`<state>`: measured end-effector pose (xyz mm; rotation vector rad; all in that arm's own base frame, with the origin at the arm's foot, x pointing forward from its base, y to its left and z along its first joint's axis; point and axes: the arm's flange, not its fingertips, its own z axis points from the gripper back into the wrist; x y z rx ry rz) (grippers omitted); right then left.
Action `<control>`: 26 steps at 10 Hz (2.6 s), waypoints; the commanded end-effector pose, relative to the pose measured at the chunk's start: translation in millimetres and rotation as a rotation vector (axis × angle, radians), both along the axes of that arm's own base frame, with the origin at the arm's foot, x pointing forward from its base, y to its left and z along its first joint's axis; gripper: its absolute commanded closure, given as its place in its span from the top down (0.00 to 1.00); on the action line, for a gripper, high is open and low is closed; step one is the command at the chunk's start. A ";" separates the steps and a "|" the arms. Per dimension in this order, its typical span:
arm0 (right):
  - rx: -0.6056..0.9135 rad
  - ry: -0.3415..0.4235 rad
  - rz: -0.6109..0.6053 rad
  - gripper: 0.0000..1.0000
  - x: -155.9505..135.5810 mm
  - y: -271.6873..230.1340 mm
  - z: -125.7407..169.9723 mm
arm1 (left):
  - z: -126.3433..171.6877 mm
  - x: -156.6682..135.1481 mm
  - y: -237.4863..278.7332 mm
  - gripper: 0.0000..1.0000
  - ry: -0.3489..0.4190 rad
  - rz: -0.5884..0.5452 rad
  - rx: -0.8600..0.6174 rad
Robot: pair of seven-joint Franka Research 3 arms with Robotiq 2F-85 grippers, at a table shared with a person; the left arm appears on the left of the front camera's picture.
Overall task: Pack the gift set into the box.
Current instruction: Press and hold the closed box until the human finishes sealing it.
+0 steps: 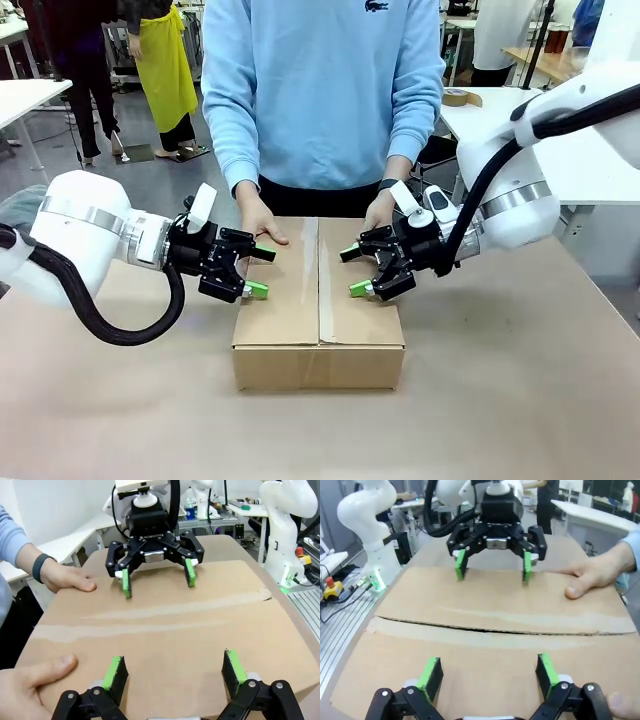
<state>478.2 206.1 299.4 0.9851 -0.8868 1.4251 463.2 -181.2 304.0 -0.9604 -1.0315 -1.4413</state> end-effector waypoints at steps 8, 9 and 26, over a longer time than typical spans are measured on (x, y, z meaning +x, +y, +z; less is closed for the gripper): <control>-0.066 -0.013 -0.135 1.00 8.3 -43.9 10.6 | -2.0 4.0 -12.1 1.00 0.025 -0.018 0.043; -0.066 -0.013 -0.135 1.00 8.3 -43.9 10.6 | -2.0 4.0 -12.1 1.00 0.025 -0.018 0.043; -0.066 -0.013 -0.135 1.00 8.3 -43.9 10.6 | -2.0 4.0 -12.1 1.00 0.025 -0.018 0.043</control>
